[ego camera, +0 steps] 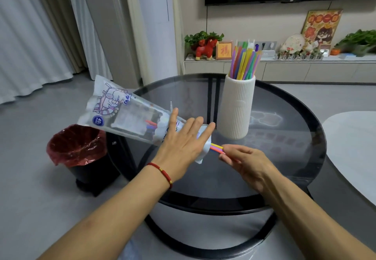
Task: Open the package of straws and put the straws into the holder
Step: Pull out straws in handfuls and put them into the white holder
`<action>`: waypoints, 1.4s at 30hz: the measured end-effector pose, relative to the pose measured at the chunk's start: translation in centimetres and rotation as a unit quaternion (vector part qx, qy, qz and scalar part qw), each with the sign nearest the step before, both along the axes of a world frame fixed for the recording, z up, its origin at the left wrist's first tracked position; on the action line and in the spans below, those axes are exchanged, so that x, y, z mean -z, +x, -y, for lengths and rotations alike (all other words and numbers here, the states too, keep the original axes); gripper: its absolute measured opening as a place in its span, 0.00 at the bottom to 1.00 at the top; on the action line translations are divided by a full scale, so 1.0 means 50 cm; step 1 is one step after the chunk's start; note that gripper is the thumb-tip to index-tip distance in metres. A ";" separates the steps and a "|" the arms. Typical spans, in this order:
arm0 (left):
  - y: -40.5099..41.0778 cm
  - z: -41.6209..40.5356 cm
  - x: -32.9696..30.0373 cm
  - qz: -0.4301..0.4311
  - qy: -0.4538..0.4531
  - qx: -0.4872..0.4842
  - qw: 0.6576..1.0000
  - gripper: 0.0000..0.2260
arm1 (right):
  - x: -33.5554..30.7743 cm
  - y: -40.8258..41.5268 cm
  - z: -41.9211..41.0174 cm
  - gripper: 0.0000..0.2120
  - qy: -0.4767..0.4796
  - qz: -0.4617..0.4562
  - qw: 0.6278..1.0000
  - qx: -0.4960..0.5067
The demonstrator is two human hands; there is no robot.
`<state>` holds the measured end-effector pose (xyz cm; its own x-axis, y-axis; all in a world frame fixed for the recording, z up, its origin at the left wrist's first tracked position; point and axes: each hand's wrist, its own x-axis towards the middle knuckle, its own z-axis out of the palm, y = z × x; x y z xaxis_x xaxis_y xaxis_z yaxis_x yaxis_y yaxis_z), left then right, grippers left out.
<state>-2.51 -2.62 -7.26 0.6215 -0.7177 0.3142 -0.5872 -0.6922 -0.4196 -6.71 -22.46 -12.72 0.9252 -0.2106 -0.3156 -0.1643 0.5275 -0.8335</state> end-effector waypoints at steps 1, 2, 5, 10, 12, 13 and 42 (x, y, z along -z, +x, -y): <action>0.005 -0.006 0.003 -0.010 -0.005 -0.011 1.000 0.53 | -0.006 -0.001 0.015 0.02 -0.018 0.004 1.000 0.008; 0.008 -0.014 0.006 -0.020 -0.008 -0.020 1.000 0.53 | -0.015 -0.004 0.027 0.01 -0.040 0.011 0.999 0.010; 0.017 -0.023 0.019 -0.067 -0.020 -0.037 0.997 0.54 | -0.040 -0.022 0.067 0.09 -0.129 0.060 0.990 0.009; 0.038 -0.045 0.042 -0.197 -0.046 -0.040 0.979 0.57 | -0.065 -0.058 0.102 0.27 -0.176 0.136 0.975 0.017; 0.039 -0.047 0.040 -0.243 -0.086 -0.024 0.966 0.55 | -0.075 -0.067 0.104 0.30 -0.164 0.159 0.973 0.041; 0.037 -0.043 0.037 -0.260 -0.113 -0.014 0.959 0.52 | -0.079 -0.070 0.104 0.29 -0.171 0.167 0.969 0.056; 0.032 0.011 0.080 -0.264 -0.199 -0.006 0.944 0.19 | -0.205 -0.003 0.065 0.06 -0.705 0.064 0.695 -0.125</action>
<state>-0.90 -3.15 -11.23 0.7747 -0.5995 0.2011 -0.6321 -0.7418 0.2241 -6.85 -25.72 -2.46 0.9900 -0.0544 0.1300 0.0195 -0.8606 -0.5089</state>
